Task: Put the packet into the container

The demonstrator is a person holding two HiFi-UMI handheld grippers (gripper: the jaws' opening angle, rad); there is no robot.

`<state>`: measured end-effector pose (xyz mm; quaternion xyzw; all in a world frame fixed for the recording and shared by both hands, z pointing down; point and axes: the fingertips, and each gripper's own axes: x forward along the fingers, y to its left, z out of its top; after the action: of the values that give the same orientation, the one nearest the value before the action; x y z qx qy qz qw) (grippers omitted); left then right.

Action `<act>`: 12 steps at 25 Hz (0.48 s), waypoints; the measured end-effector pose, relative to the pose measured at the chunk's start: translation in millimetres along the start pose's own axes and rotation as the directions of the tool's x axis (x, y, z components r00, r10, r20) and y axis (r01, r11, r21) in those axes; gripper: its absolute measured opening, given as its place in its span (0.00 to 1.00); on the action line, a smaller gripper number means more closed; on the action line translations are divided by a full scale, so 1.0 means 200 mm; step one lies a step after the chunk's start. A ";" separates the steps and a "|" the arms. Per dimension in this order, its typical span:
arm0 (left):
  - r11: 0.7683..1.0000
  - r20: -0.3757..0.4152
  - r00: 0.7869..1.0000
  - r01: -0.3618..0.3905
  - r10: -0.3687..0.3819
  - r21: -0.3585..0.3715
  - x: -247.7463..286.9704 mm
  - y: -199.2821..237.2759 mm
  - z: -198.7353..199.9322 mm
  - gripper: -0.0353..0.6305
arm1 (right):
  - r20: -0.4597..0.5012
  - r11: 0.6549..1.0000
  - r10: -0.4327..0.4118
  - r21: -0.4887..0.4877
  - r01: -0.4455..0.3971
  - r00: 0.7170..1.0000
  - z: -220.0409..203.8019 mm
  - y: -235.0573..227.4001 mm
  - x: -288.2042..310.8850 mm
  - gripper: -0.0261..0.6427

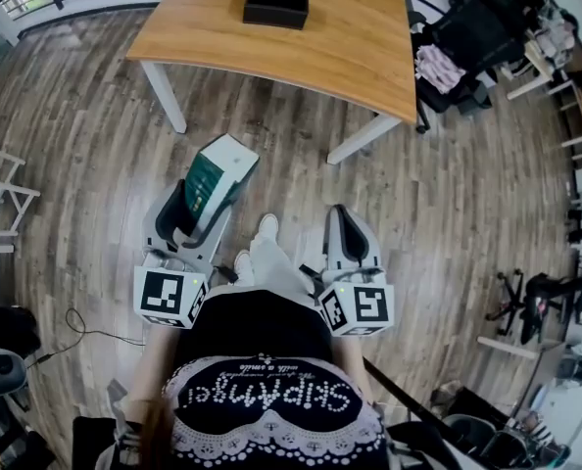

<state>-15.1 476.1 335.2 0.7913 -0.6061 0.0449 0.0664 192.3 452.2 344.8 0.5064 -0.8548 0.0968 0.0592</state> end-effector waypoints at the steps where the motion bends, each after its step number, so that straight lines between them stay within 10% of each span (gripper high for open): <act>1: 1.000 -0.005 1.000 -0.003 0.003 0.001 0.02 0.01 0.00 0.58 | -0.005 1.000 -0.001 0.001 0.001 1.000 -0.01 -0.01 0.02 0.10; 12: 0.999 -0.029 0.999 -0.036 0.036 -0.016 0.42 0.12 0.04 0.58 | -0.036 0.999 0.028 0.020 -0.027 0.999 0.06 -0.24 0.41 0.09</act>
<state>-17.1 389.1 341.9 0.7790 -0.6196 0.0525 0.0807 196.0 357.2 353.9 0.4934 -0.8594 0.1148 0.0684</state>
